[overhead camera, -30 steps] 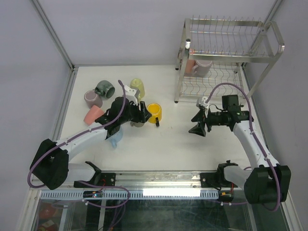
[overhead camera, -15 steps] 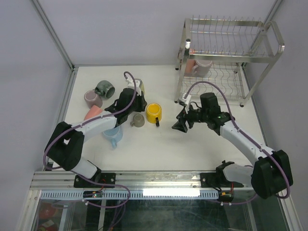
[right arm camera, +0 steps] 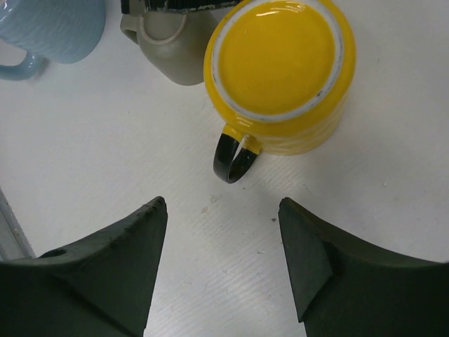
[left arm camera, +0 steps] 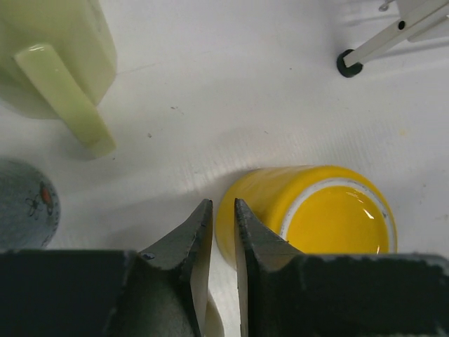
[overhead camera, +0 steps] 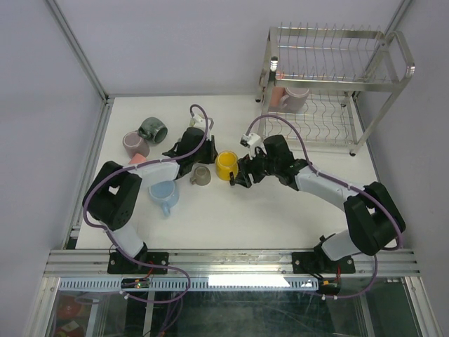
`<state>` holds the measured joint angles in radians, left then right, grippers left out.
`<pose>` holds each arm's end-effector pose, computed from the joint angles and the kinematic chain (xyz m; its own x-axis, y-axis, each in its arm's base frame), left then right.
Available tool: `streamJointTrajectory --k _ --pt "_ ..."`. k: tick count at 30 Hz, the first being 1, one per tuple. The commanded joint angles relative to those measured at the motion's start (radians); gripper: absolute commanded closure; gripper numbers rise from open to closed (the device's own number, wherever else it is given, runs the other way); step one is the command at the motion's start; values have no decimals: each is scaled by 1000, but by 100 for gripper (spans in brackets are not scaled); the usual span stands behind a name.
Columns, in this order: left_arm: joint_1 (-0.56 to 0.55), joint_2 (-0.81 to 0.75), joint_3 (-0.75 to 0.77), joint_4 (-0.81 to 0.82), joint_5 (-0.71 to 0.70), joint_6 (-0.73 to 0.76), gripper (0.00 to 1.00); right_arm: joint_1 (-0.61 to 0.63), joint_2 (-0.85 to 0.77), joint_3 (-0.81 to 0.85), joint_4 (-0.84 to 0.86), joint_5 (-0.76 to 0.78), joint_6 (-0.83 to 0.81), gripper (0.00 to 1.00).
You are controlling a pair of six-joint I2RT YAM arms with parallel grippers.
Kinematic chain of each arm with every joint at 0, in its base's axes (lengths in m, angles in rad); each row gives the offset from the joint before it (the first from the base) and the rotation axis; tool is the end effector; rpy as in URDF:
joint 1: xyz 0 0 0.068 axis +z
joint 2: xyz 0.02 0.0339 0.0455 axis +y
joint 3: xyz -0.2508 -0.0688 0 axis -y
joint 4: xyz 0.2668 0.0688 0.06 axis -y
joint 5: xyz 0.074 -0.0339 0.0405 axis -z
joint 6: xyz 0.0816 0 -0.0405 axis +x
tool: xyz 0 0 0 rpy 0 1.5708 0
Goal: Load the cups into the dish rack
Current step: Move the cup to the center of the board.
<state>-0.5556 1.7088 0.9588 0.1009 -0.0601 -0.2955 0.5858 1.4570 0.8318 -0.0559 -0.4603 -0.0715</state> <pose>0.3547 -0.2144 0.1300 -0.6328 0.0507 -0.7727 0.3152 0.9283 -0.1973 0.2776 0.2277 0.1626 -0.4674 -0.3869 -0.7949 -0.8184 0.5295 0.2235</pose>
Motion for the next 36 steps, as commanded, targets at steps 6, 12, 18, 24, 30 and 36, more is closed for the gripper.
streamJointTrajectory --k 6,12,18,24,30,36 --pt "-2 -15 -52 177 240 -78 84 13 -28 21 -21 156 29 34" --pt "-33 -24 -80 196 276 -111 84 14 -57 16 -71 164 10 39" --pt "-69 -48 -102 203 271 -123 83 26 -48 -8 -104 187 3 40" --pt "-94 -79 -127 215 259 -137 83 27 -47 -18 -111 243 -7 40" --pt "-112 -132 -168 238 230 -146 83 27 -24 -19 -97 279 -14 49" --pt "-113 -236 -248 271 185 -148 82 25 -9 -20 -91 313 -25 51"
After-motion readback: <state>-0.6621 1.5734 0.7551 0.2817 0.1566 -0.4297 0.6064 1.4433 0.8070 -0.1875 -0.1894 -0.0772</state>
